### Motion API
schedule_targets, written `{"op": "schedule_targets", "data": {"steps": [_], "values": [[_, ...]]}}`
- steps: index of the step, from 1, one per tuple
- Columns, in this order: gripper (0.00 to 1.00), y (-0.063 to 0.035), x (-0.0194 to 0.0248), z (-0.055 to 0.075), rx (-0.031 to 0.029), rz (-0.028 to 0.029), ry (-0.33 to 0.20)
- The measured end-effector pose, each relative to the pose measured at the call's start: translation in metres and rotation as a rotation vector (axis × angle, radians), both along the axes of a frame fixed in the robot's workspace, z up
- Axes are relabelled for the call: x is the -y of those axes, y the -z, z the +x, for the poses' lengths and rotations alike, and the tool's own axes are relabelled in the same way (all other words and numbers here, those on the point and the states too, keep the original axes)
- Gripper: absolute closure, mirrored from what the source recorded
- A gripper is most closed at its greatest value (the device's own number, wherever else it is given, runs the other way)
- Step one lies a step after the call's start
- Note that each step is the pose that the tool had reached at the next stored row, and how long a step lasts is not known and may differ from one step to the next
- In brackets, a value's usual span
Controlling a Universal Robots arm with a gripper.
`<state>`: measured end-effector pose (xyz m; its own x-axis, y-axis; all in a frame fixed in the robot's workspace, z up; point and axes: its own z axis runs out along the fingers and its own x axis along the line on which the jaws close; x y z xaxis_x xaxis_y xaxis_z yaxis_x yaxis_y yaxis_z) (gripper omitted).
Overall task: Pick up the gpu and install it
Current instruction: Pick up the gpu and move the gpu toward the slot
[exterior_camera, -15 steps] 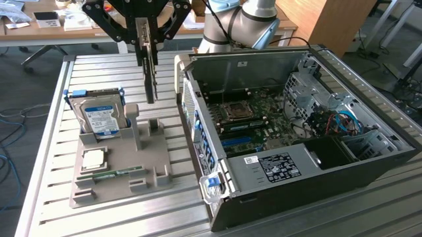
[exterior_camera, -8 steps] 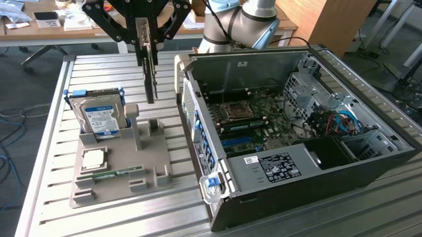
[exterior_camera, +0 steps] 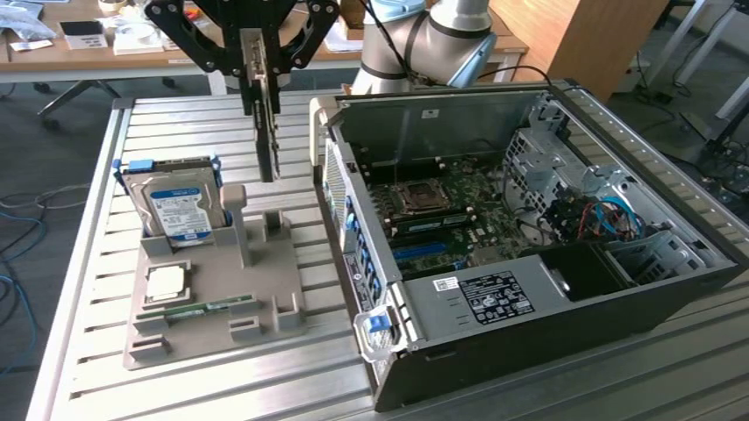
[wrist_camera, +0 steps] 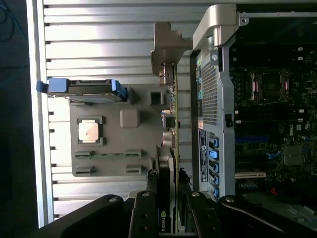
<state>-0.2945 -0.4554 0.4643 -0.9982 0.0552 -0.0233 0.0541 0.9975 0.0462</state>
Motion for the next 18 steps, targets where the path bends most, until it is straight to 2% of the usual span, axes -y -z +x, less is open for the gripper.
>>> {"op": "schedule_targets", "data": {"steps": [7, 18], "values": [[0.73, -0.0001, 0.0000, 0.003, -0.0001, -0.0001, 0.000], [0.73, -0.0001, 0.0000, 0.019, -0.0001, 0.0004, 0.000]]}}
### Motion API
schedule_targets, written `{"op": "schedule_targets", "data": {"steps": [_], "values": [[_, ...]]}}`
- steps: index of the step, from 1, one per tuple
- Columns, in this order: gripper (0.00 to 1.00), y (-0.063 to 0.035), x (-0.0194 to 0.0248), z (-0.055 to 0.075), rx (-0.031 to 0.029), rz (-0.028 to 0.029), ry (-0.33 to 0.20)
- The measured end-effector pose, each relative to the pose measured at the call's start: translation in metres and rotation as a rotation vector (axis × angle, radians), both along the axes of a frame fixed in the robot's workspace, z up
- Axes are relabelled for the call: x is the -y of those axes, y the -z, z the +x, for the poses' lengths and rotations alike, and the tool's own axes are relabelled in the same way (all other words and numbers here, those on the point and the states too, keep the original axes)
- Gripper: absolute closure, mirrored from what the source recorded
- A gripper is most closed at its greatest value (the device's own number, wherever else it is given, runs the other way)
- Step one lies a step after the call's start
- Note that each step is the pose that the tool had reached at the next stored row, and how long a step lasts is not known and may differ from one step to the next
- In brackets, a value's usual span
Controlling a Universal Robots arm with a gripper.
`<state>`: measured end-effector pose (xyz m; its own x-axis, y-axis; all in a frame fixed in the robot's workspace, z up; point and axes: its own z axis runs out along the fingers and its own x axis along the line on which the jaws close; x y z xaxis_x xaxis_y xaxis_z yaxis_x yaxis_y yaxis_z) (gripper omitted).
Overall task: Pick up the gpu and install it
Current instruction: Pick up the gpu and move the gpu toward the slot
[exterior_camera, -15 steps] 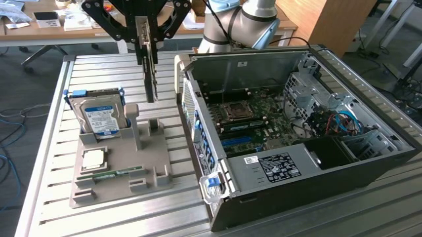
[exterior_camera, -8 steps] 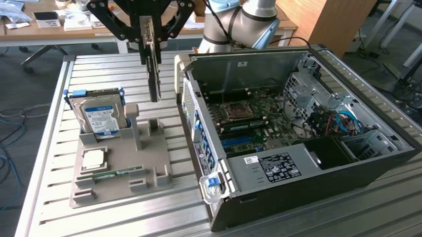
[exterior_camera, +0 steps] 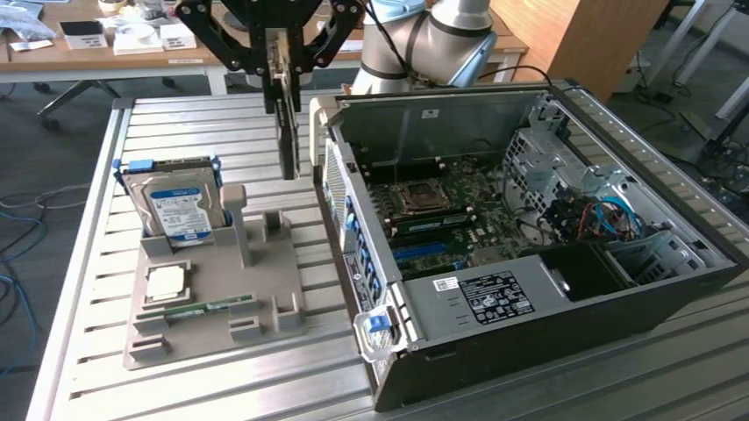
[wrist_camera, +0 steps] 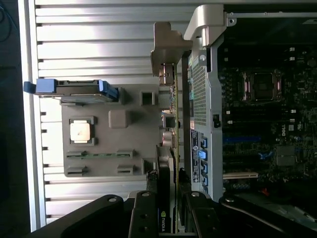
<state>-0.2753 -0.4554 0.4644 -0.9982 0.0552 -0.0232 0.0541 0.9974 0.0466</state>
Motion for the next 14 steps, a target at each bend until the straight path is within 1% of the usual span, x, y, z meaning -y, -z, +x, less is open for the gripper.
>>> {"op": "schedule_targets", "data": {"steps": [14], "values": [[0.73, 0.0000, 0.0000, 0.023, -0.0001, 0.0020, 0.000]]}}
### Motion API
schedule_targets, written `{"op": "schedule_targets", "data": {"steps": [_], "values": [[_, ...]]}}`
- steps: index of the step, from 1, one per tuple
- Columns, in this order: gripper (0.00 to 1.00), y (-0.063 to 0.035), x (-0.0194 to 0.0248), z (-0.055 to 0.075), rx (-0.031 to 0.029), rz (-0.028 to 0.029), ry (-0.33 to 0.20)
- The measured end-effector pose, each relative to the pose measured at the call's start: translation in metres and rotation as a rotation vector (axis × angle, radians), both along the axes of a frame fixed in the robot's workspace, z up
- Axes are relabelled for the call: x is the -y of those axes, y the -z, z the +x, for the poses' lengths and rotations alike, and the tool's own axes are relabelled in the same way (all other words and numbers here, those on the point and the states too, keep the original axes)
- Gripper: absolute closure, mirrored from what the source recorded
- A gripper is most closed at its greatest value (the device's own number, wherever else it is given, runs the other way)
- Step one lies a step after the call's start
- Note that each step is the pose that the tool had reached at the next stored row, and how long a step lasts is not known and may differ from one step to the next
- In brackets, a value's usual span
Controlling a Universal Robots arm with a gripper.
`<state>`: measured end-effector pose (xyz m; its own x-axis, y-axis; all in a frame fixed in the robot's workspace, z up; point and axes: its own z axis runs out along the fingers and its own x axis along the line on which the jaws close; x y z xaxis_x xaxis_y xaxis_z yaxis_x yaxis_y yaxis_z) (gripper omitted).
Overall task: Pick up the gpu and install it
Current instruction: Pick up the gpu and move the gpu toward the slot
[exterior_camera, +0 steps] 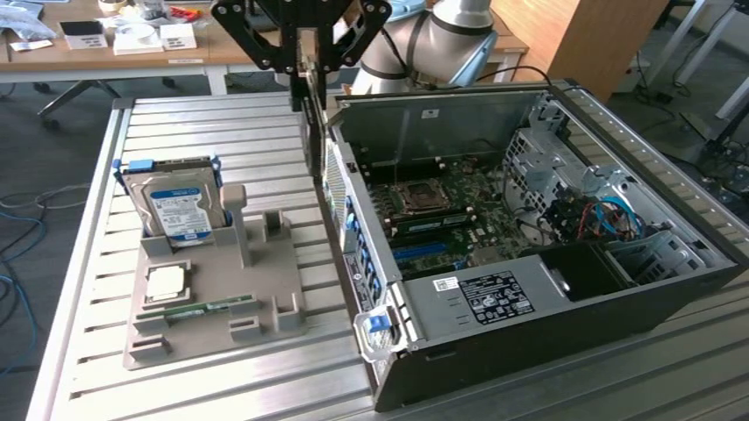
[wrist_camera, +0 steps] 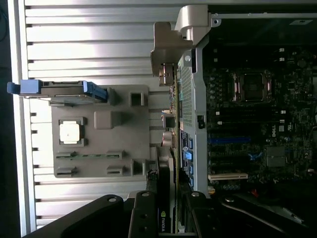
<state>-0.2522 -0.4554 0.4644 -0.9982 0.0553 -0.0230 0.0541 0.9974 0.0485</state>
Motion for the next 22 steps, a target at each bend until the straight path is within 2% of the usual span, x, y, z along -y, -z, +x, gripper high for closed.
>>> {"op": "schedule_targets", "data": {"steps": [13, 22], "values": [[0.73, 0.0000, 0.0000, 0.025, 0.0001, 0.0014, 0.000], [0.73, 0.0001, 0.0000, 0.027, 0.0001, 0.0015, 0.000]]}}
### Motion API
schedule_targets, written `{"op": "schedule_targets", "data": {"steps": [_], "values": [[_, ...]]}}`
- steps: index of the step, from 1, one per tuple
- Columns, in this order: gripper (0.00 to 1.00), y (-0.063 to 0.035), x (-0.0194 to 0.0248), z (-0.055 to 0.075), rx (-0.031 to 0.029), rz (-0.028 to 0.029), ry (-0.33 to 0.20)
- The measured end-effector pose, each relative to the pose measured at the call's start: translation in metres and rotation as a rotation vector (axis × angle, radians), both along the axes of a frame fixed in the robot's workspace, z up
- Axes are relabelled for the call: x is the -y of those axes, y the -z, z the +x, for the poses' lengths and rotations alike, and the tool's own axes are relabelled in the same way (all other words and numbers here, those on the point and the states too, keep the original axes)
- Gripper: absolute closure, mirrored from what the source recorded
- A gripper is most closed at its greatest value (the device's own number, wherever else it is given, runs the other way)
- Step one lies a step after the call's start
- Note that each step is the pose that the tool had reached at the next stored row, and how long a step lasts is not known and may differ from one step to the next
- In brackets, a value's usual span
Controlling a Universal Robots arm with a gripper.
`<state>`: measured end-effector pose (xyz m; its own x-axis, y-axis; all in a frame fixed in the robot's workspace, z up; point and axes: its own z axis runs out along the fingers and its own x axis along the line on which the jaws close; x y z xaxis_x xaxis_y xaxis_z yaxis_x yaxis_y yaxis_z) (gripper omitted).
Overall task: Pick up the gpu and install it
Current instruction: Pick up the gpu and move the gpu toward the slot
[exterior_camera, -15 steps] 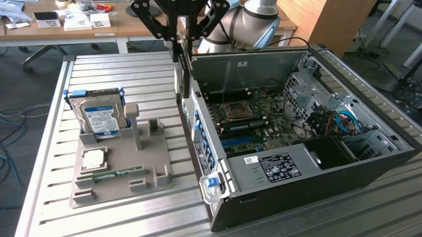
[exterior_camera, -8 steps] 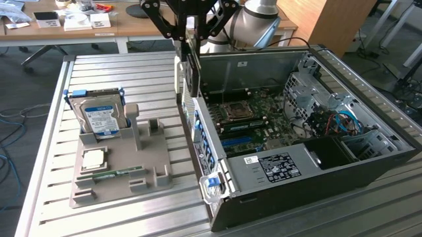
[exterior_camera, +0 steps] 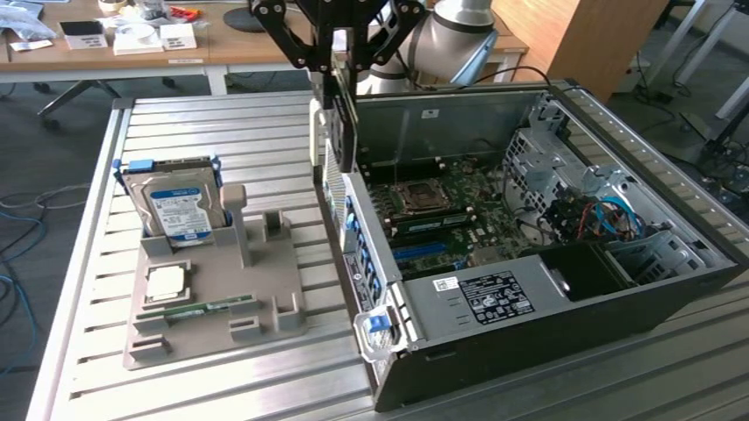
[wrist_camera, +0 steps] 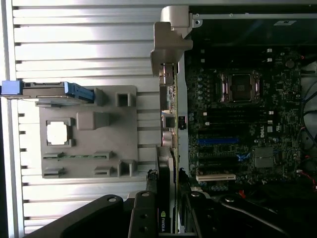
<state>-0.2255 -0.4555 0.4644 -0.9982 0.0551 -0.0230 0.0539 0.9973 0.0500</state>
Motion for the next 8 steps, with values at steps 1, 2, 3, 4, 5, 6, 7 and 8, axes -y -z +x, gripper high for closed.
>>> {"op": "schedule_targets", "data": {"steps": [1, 2, 3, 4, 5, 6, 7, 8], "values": [[0.73, 0.0000, 0.0000, 0.0005, -0.0001, 0.0000, 0.000], [0.73, 0.0000, 0.0000, 0.0011, 0.0000, -0.0001, 0.000], [0.73, 0.0000, 0.0000, 0.0018, 0.0000, 0.0000, 0.000], [0.73, 0.0000, 0.0000, 0.0025, 0.0000, 0.0000, 0.000], [0.73, 0.0000, 0.0000, 0.0033, 0.0000, -0.0001, 0.000], [0.73, 0.0000, 0.0000, 0.0040, 0.0000, -0.0001, 0.000], [0.73, 0.0000, 0.0000, 0.0048, -0.0001, -0.0001, 0.000], [0.73, 0.0000, 0.0000, 0.0057, -0.0001, -0.0001, 0.000]]}}
